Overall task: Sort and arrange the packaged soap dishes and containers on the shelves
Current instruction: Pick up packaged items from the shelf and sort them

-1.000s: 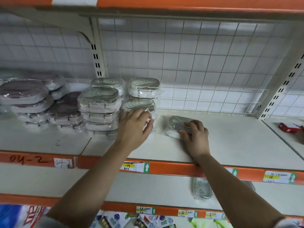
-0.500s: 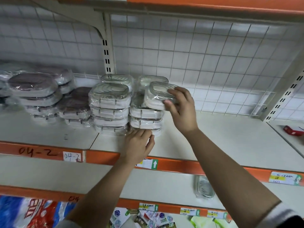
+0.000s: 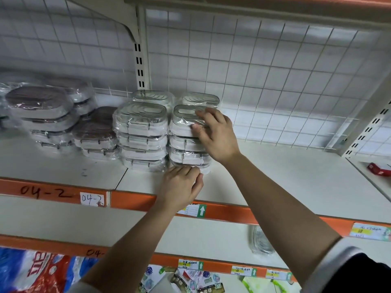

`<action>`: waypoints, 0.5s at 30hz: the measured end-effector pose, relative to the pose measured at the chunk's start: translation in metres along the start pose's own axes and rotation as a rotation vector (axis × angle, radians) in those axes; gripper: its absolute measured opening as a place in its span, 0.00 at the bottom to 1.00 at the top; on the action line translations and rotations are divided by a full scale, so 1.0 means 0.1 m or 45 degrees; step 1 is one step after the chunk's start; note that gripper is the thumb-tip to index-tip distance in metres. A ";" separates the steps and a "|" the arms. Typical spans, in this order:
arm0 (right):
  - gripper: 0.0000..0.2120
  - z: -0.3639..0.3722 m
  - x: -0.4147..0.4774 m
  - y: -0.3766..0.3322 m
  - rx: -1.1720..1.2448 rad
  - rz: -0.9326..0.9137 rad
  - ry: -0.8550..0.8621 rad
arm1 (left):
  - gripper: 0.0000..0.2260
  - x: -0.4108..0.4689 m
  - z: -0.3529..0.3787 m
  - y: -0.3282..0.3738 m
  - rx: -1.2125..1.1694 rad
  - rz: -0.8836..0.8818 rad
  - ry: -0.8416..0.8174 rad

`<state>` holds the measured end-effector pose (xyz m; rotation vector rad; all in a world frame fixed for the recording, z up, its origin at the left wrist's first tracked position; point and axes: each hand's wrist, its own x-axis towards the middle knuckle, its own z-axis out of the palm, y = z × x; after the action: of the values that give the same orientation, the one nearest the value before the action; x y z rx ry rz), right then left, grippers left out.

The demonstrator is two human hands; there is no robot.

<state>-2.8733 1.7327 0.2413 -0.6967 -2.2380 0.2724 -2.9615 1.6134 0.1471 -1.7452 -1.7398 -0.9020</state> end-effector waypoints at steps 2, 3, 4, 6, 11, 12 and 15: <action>0.21 -0.05 -0.04 0.01 0.006 -0.017 0.012 | 0.11 0.00 -0.01 0.00 0.001 0.008 -0.002; 0.21 -0.08 -0.07 0.01 0.023 -0.006 0.023 | 0.11 0.00 -0.01 0.00 0.000 0.008 -0.005; 0.22 -0.11 -0.11 0.02 0.048 0.023 0.040 | 0.12 0.00 -0.02 0.00 0.000 0.006 -0.011; 0.22 -0.17 -0.22 0.06 0.102 0.096 0.087 | 0.12 0.01 -0.03 0.01 -0.001 0.002 -0.030; 0.21 -0.41 -0.61 0.26 0.050 0.215 0.090 | 0.13 0.05 -0.09 0.08 -0.037 -0.029 -0.128; 0.20 -0.48 -0.71 0.32 0.034 0.240 0.092 | 0.13 0.06 -0.10 0.15 -0.076 -0.047 -0.132; 0.19 -0.68 -1.00 0.48 0.007 0.321 0.097 | 0.13 0.05 -0.10 0.45 -0.177 -0.060 -0.134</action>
<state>-2.7484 1.7148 0.2083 -0.9714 -2.0764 0.3691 -2.9177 1.6068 0.1618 -1.8776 -1.8309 -0.9885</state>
